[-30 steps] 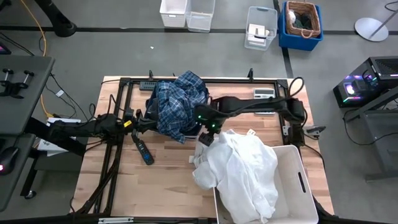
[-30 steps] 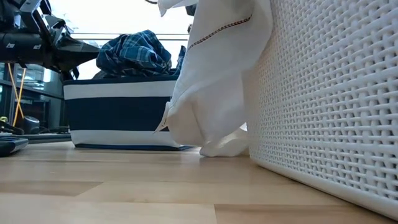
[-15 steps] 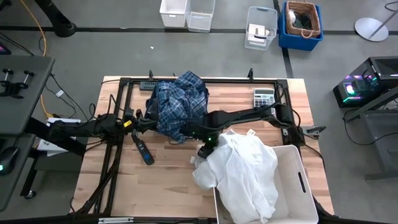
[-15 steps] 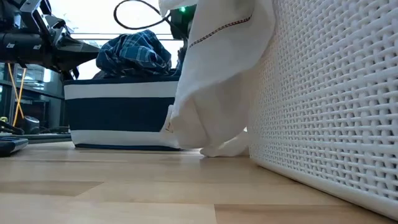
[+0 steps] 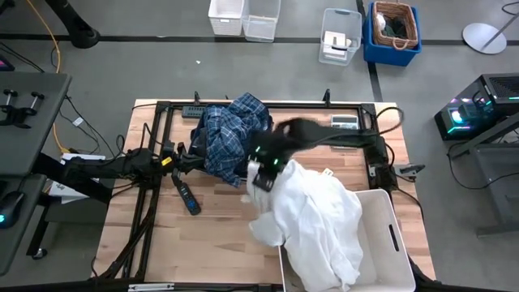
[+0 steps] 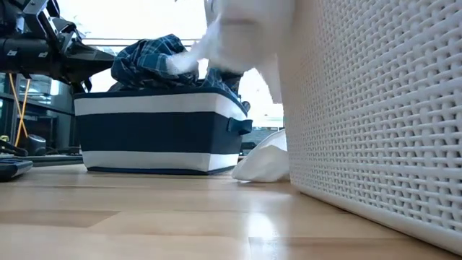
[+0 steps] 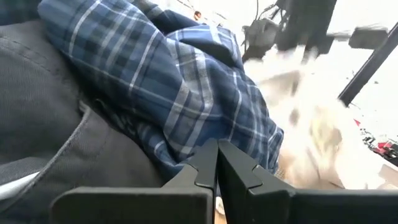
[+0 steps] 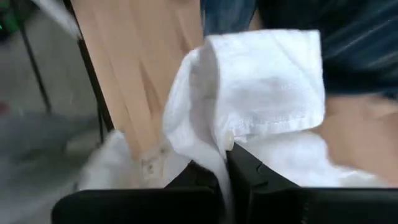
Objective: Sort clothes
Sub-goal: Put the white long sleeve shirt into the white laundry bin
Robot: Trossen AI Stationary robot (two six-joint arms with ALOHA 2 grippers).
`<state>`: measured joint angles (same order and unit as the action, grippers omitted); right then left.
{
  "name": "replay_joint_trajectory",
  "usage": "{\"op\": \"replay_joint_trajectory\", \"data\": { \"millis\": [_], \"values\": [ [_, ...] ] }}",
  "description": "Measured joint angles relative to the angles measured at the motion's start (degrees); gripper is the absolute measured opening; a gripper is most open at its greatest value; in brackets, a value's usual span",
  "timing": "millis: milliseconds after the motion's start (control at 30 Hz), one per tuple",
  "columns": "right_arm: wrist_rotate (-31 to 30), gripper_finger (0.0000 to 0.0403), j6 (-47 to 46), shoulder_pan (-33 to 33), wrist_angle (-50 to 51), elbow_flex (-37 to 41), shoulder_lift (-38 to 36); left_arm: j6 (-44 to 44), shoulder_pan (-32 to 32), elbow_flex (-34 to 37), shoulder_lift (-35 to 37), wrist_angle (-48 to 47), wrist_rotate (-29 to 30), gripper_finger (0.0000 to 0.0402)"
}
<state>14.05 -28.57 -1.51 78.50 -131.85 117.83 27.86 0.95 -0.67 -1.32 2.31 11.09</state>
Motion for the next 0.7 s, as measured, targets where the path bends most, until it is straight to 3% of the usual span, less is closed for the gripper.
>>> {"op": "replay_joint_trajectory", "data": {
  "millis": [67, 200, 400, 567, 700],
  "values": [
    [-3.50, 0.0002, -2.54, 0.04, 0.17, -2.70, -3.27, 0.01, 0.00, 0.00, -0.07, 0.06, 0.00, 0.0001],
    [-8.21, 0.0002, -13.15, -3.18, -3.09, 6.59, -17.04, -0.01, 0.00, -0.02, -0.56, 0.34, 0.00, 0.0001],
    [-22.23, 0.0001, -25.51, -20.22, -5.73, 11.29, -30.34, -0.02, 0.00, -0.02, -0.57, 0.03, 0.01, 0.0001],
    [-28.84, 0.0001, -41.64, -36.46, -5.85, 16.81, -31.62, 0.00, 0.00, -0.02, -0.57, 0.11, 0.00, 0.0001],
    [-26.78, 0.0001, -49.70, -44.63, -16.98, 27.72, -28.15, 0.00, 0.00, -0.02, -0.57, 0.07, 0.02, 0.0001]
  ]
}}
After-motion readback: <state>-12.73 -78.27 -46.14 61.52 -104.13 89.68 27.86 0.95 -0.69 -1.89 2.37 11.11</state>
